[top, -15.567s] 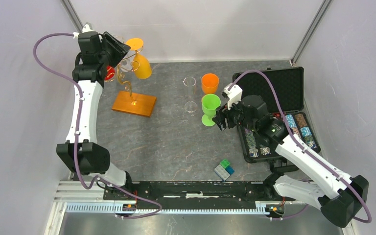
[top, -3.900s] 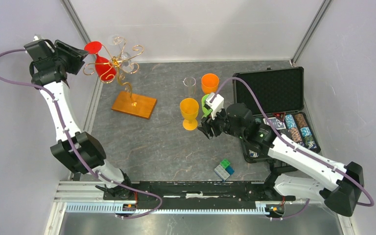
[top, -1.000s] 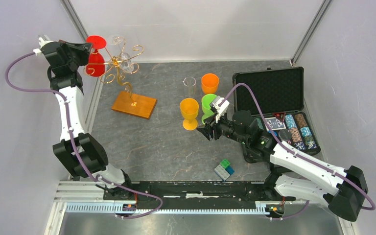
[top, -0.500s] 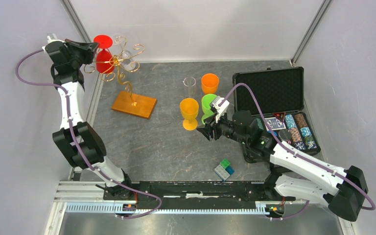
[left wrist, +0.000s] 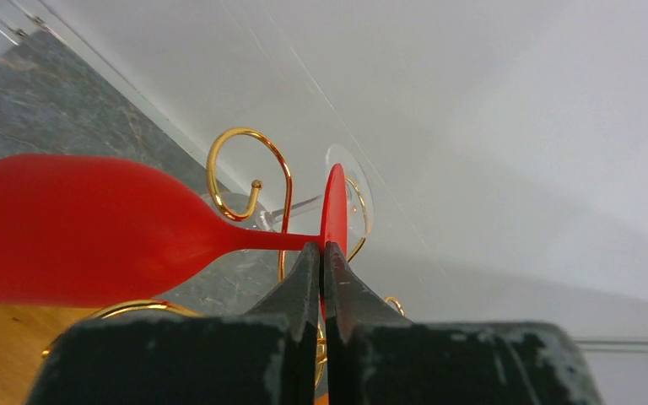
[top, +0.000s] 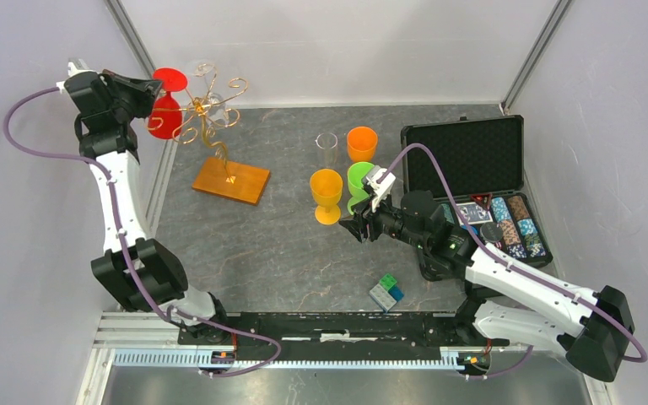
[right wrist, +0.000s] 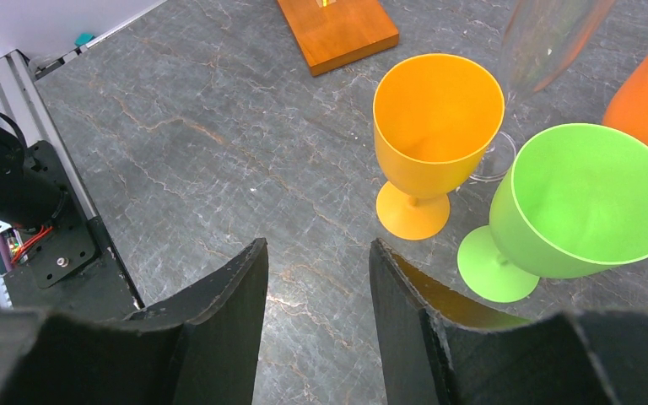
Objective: Take the wine glass off the wine glass rack
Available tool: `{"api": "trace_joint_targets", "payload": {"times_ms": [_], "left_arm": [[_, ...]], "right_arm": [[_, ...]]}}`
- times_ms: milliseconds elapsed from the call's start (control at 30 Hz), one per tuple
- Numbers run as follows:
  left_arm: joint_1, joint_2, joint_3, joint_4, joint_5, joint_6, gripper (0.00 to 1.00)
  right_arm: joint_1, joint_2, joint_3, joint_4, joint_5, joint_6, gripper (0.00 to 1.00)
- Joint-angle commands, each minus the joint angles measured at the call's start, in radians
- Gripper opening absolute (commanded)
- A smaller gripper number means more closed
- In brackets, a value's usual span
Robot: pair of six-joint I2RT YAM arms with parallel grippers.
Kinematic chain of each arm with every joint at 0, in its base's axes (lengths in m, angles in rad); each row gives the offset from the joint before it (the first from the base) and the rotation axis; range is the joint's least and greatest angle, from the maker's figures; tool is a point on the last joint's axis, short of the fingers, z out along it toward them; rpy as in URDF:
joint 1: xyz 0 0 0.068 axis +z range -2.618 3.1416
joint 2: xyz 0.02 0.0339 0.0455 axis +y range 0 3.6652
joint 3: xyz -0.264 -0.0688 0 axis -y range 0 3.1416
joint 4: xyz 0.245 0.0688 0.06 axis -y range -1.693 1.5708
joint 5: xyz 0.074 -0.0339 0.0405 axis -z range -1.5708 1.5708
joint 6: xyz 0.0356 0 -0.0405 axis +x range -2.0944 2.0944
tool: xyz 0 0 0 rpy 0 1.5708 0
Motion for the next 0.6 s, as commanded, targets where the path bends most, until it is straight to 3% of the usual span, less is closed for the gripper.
{"api": "trace_joint_targets", "payload": {"times_ms": [0,333,567], "left_arm": [[0.009,-0.058,0.059,-0.078,-0.104,0.093,0.02],[0.011,-0.122,0.095,-0.128,-0.196,0.172,0.02],[0.011,-0.201,0.152,-0.157,-0.268,0.252,0.02]], "right_arm": [[-0.001,-0.029,-0.009,0.049,0.005,0.0,0.53],[-0.002,-0.047,-0.022,0.053,-0.002,0.012,0.54],[0.0,-0.056,-0.03,0.068,-0.041,0.024,0.61]]}}
